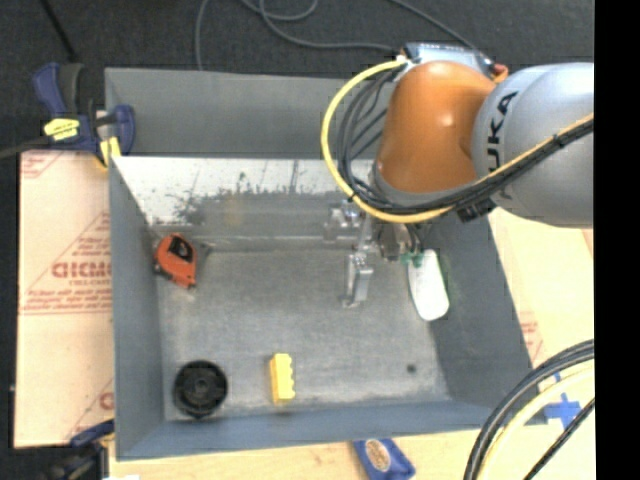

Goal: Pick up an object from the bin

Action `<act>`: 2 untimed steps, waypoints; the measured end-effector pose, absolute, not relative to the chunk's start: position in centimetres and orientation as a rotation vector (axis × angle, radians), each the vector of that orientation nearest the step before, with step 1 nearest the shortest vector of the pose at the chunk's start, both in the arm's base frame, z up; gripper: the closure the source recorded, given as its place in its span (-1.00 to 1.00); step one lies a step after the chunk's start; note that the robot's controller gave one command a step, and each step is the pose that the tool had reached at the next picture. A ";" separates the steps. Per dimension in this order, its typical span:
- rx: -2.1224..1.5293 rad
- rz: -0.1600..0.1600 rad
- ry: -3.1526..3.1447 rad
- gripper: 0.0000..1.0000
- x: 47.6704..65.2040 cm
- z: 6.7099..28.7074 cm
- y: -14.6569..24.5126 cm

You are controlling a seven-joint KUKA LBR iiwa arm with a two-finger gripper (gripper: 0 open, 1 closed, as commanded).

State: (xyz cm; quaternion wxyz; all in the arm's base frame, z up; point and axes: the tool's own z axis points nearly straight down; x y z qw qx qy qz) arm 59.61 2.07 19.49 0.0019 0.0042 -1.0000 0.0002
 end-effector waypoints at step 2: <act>0.345 0.003 -3.130 -1.00 54.7 17.2 6.3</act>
Offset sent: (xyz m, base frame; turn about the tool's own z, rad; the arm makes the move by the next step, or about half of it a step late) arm -0.0820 0.0730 -0.0427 -0.3503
